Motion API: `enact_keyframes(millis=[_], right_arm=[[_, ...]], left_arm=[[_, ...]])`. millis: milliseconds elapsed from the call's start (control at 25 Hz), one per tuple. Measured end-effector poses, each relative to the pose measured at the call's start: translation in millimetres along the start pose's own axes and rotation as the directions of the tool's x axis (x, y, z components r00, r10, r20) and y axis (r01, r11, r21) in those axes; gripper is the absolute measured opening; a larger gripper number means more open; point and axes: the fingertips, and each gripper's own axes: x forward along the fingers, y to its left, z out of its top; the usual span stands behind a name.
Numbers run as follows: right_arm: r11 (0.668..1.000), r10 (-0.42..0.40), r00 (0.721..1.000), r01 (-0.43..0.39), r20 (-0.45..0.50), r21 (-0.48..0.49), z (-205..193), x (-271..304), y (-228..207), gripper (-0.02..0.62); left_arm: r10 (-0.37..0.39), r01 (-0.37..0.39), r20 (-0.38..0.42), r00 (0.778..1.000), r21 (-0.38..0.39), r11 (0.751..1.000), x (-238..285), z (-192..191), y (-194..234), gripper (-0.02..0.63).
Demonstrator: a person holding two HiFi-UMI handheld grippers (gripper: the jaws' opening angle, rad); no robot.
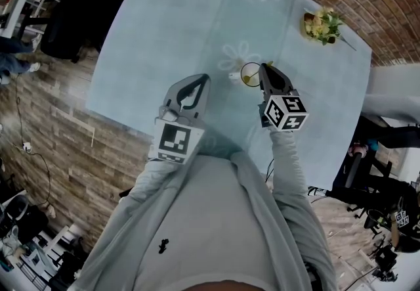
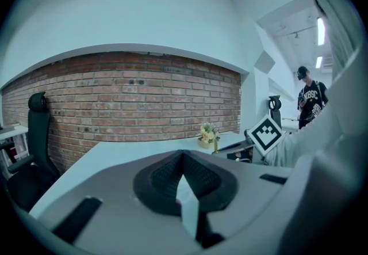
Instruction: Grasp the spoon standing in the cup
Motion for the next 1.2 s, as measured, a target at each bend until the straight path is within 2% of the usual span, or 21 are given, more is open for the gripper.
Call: enact_keyframes(millis=[520, 880, 1200], right_arm=[[0.998, 0.006, 0.998, -0.002, 0.058, -0.058, 24.5, -20.0, 20.3, 0.015], [0.997, -0.01, 0.985, 0.022, 0.173, -0.067, 63.1, -55.4, 32.8, 0.015], [0.99, -0.031, 0.964, 0.067, 0.264, -0.127, 89.1, -101.2, 44.7, 0.017]], left_arm=[[-0.004, 0.004, 0.029, 1.0, 0.011, 1.0, -7.8, 9.8, 1.9, 0.018], [-0.037, 0.036, 0.052, 0.998, 0.023, 0.999, -9.1, 20.1, -0.5, 0.017], [-0.068, 0.066, 0.069, 0.995, 0.031, 0.997, -7.6, 28.1, -3.1, 0.017]])
